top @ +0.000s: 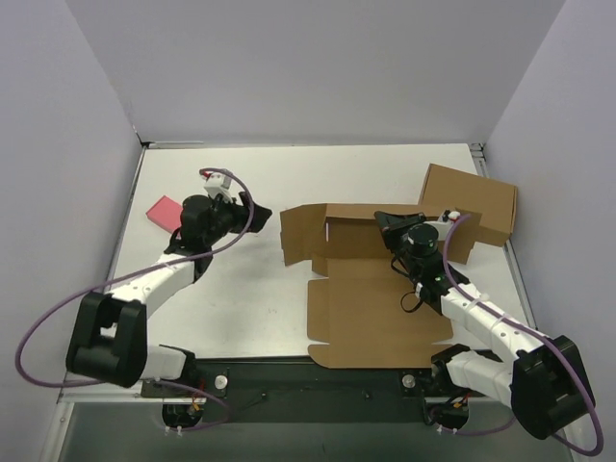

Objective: Fold the paper box

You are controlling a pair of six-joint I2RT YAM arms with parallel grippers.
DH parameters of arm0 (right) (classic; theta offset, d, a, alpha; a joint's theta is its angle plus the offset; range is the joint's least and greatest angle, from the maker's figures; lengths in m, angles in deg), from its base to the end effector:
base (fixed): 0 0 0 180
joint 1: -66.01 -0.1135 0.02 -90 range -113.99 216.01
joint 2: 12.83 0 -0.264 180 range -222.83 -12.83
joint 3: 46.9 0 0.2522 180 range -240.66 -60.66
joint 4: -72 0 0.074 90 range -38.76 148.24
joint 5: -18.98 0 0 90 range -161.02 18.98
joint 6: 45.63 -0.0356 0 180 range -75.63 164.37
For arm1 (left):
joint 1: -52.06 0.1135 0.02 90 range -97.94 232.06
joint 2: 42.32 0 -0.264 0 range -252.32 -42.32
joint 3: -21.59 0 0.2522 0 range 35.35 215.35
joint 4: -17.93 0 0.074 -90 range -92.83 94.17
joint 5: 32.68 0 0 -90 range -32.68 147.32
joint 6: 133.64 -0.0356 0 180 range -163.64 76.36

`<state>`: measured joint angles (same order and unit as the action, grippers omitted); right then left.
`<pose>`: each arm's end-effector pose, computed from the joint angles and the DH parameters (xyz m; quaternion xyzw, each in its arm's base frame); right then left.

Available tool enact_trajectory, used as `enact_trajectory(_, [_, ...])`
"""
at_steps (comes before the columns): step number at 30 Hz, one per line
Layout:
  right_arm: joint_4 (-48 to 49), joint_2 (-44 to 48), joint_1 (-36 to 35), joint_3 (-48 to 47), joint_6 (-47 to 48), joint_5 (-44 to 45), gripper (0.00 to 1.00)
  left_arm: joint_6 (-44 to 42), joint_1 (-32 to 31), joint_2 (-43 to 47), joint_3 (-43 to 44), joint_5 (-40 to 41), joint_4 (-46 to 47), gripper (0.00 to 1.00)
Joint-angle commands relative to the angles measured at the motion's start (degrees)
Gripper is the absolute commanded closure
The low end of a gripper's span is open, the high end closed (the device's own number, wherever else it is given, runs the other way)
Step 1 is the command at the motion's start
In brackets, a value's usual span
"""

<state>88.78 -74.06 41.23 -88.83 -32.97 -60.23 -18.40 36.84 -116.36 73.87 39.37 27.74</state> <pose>0.2205 0.0945 0.2568 0.3768 0.6162 0.4927 0.4855 0.2742 -0.0860 0.2515 0.0308 0.7730 -0.3288 0.5417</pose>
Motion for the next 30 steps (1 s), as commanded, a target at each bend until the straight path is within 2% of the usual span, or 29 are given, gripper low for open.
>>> enact_trajectory(1, [0.1, 0.9, 0.5, 1.4, 1.9, -0.4, 1.0, -1.6, 0.2, -9.2, 6.2, 2.0, 3.3, 0.21])
enact_trajectory(8, [0.0, 1.3, 1.2, 1.7, 2.6, -0.7, 1.0, -3.4, -1.0, -23.9, 11.6, -4.0, 8.5, 0.23])
enact_trajectory(14, [-0.7, 1.4, 1.5, 1.5, 3.2, -0.5, 1.0, -6.3, -4.5, -27.6, 14.0, -9.6, 10.2, 0.24])
enact_trajectory(18, [-0.9, 1.1, 1.4, 0.8, 3.3, -0.6, 1.0, -8.8, -7.4, -27.6, 11.1, -12.7, 11.8, 0.23])
enact_trajectory(21, [-1.0, 0.8, 1.4, 0.6, 3.4, -0.4, 1.0, -6.4, -8.4, -26.9, 7.0, -14.5, 17.1, 0.23])
enact_trajectory(22, [-1.2, 0.8, 1.5, 0.3, 3.3, -0.4, 1.0, -5.8, -8.9, -26.6, 5.9, -14.3, 19.4, 0.23])
enact_trajectory(30, [-1.4, 0.9, 1.3, 0.3, 4.4, -0.2, 1.0, -5.9, -12.0, -20.1, 0.8, -9.8, 20.5, 0.24])
